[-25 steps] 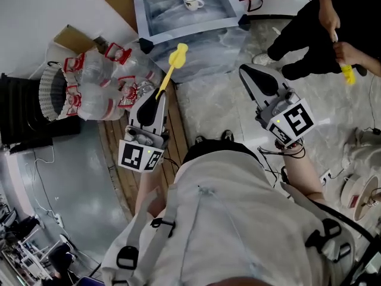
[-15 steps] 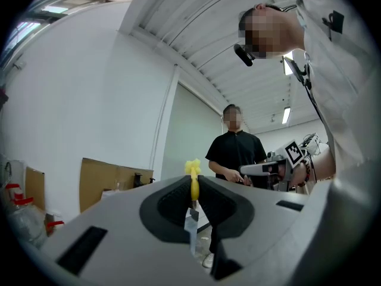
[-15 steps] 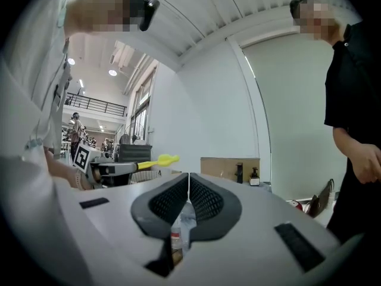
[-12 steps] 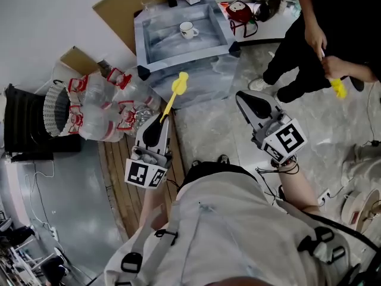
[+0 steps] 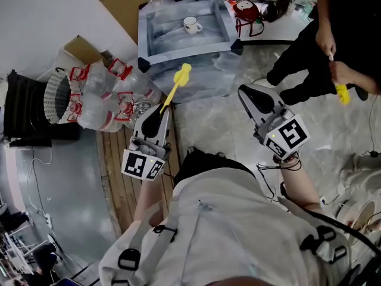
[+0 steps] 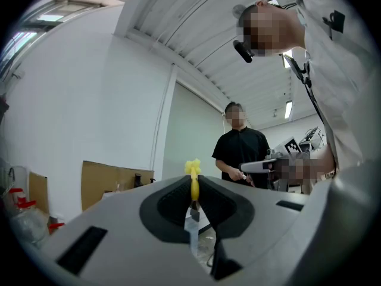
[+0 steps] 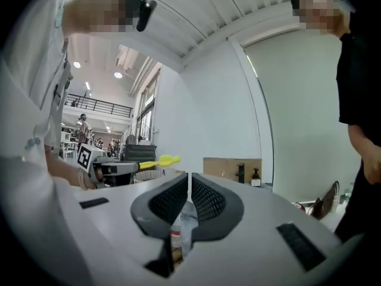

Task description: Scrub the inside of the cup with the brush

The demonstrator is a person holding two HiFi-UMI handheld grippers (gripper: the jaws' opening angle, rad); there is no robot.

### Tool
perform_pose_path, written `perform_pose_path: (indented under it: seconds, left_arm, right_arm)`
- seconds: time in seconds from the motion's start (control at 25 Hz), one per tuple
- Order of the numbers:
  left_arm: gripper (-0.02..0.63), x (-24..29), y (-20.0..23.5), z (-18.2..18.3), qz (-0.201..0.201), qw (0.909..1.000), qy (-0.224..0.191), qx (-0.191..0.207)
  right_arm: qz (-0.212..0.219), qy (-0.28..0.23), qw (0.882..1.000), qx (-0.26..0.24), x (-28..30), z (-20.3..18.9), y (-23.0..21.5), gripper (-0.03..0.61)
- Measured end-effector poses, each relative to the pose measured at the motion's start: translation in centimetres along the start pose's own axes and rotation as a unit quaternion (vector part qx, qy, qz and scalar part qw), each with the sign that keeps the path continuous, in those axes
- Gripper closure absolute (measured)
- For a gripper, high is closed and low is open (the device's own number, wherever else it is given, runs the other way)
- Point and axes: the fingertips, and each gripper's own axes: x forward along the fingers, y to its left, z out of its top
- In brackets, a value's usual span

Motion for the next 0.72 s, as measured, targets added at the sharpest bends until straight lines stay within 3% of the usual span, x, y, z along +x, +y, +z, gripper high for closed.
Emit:
perform_pose_path:
  seconds: [0.32,0.72]
  left_arm:
    - [0.572,1.5,2.4,-0.4,0.000,1.0000,-0.004,0.002]
    - [0.572,5.0,8.8,-1.1,-0.013,0.9998,-0.002,-0.015]
  right_arm:
    - [-0.007,0.005,1.000,0.001,1.8,-0.7,-1.4,0.546]
    - [-0.035,0.008,0.999,0.018,7.7,-0.8,-4.3,0.540]
